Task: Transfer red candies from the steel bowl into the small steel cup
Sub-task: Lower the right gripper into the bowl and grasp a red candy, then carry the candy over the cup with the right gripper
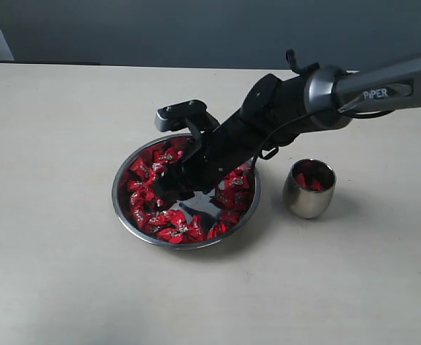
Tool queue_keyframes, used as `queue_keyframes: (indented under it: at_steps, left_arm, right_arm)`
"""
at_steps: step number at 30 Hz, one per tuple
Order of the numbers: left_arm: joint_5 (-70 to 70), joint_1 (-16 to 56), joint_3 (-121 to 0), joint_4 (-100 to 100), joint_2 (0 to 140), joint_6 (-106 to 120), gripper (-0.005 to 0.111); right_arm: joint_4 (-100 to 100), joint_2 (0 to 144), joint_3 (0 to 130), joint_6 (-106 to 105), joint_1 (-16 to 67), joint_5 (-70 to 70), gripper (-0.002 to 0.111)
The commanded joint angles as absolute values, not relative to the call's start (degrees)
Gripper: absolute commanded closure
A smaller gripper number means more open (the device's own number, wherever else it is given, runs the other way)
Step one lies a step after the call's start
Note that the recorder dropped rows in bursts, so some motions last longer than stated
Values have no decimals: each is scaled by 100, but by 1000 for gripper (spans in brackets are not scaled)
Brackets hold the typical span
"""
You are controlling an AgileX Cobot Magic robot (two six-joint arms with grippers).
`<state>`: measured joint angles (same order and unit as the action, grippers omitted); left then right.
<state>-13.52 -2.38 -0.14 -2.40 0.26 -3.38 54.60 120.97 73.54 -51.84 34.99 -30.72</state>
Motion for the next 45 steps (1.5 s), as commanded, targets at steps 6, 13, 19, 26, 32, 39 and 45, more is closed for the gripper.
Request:
queue_keyframes:
  at_steps: [6, 13, 19, 26, 32, 39, 45]
  left_arm:
    - [-1329, -204, 0, -246, 0, -350, 106]
    - [-1329, -204, 0, -246, 0, -350, 106]
    - [-1329, -204, 0, -246, 0, -350, 106]
    - [-1329, -204, 0, -246, 0, -350, 106]
    - [-1329, -204, 0, -246, 0, -350, 106]
    - [-1329, -204, 0, -246, 0, -350, 106]
    - [-1329, -204, 0, -246, 0, -350, 106]
  right_arm:
    - [5854, 12426, 7468, -5247, 3547, -3106, 65]
    - [5835, 12539, 7585, -5247, 3547, -3119, 85]
    - [5611, 12237, 7585, -5247, 3535, -3266, 109]
    - [3736, 11175, 7585, -4034, 3535, -3266, 109]
    - [1179, 10148, 7175, -1694, 2933, -3897, 109]
    - [1121, 9246, 6061, -1691, 1911, -3877, 109]
    - [1233, 9113, 5911, -1691, 1746, -4131, 109]
